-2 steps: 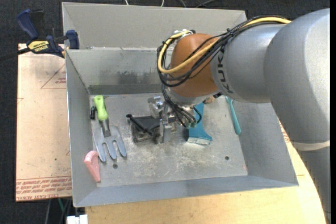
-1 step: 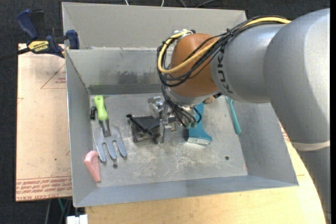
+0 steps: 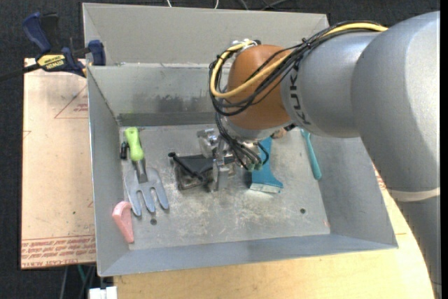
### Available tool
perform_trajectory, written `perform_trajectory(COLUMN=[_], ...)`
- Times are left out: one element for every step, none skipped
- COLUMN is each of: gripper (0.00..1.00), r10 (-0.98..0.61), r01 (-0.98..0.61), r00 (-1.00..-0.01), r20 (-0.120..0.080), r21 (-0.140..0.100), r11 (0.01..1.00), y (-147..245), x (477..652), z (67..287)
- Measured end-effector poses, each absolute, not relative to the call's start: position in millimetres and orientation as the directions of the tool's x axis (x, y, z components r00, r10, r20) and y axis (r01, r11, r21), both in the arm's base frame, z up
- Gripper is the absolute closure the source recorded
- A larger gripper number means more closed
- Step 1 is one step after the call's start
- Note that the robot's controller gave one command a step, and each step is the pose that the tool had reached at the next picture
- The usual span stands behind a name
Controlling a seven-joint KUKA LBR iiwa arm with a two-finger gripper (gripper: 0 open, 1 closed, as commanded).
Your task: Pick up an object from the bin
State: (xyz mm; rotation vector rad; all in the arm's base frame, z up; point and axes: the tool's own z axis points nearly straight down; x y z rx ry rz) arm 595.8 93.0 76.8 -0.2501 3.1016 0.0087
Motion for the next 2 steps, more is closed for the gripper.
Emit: perform_trajectory(gripper=[1.0,1.0], r10=[-0.16,-0.16], r01=[-0.16,-0.16], r00=[-0.987,-0.987], r20=[-0.03,-0.03], r21=[0.003,0.003], r11=[0.987,0.987], y=[93.1,93.1], x=[595.8,595.8], z=[76.7,76.7])
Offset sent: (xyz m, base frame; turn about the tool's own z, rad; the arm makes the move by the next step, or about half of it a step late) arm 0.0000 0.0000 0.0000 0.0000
